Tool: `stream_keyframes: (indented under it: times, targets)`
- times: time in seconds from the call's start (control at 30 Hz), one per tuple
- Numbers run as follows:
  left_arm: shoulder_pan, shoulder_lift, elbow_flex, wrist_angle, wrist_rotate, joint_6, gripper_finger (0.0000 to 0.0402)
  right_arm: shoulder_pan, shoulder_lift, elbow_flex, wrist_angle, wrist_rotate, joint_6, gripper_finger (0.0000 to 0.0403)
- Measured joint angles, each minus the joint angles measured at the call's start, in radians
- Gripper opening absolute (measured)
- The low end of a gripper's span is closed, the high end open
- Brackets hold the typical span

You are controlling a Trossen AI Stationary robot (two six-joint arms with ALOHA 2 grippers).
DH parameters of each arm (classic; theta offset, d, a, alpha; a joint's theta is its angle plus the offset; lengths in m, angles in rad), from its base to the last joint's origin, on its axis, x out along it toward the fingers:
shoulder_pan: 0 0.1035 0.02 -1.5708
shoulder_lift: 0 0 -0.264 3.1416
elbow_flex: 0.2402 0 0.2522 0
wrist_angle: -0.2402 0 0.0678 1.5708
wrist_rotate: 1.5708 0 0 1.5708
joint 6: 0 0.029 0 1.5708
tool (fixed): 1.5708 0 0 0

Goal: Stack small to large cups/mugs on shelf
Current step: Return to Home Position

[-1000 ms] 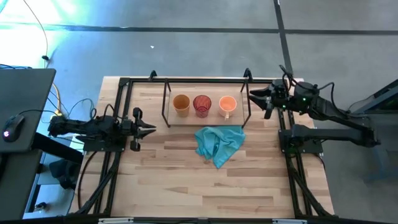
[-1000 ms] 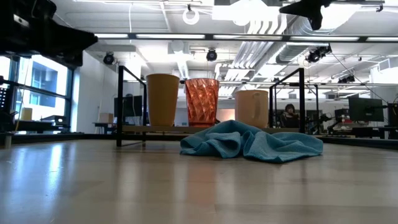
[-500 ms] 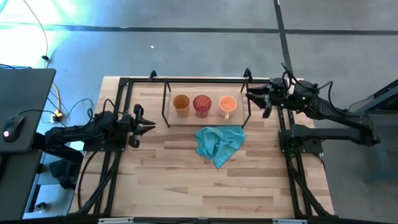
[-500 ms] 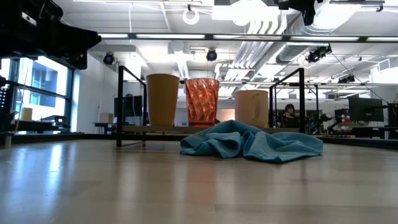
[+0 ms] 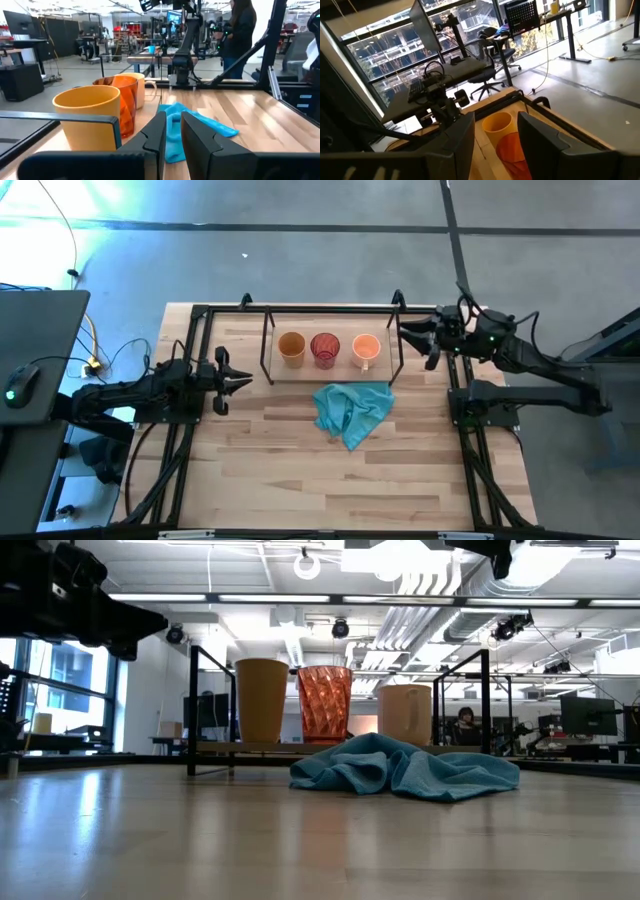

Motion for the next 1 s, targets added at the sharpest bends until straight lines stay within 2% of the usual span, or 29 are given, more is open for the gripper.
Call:
stream_keyframes:
  times: [0.37, 0.57, 0.73, 1.0]
  targets:
    - [0.000, 0.003, 0.000, -0.004, 0.023, 0.004, 0.0046, -0.044, -0.093, 0.000, -0.010, 0.016, -0.013, 0.0140]
    - [-0.001, 0.056, 0.000, 0.008, 0.070, -0.031, 0.0046, -0.045, -0.142, 0.000, -0.066, 0.016, -0.020, 0.0140]
    - [0.000, 0.099, 0.000, 0.007, 0.073, -0.053, 0.0046, -0.045, -0.145, 0.000, -0.087, 0.016, -0.020, 0.0140]
    - [0.000, 0.100, 0.000, 0.033, 0.096, -0.072, 0.0046, -0.045, -0.144, 0.000, -0.087, 0.016, -0.006, 0.0140]
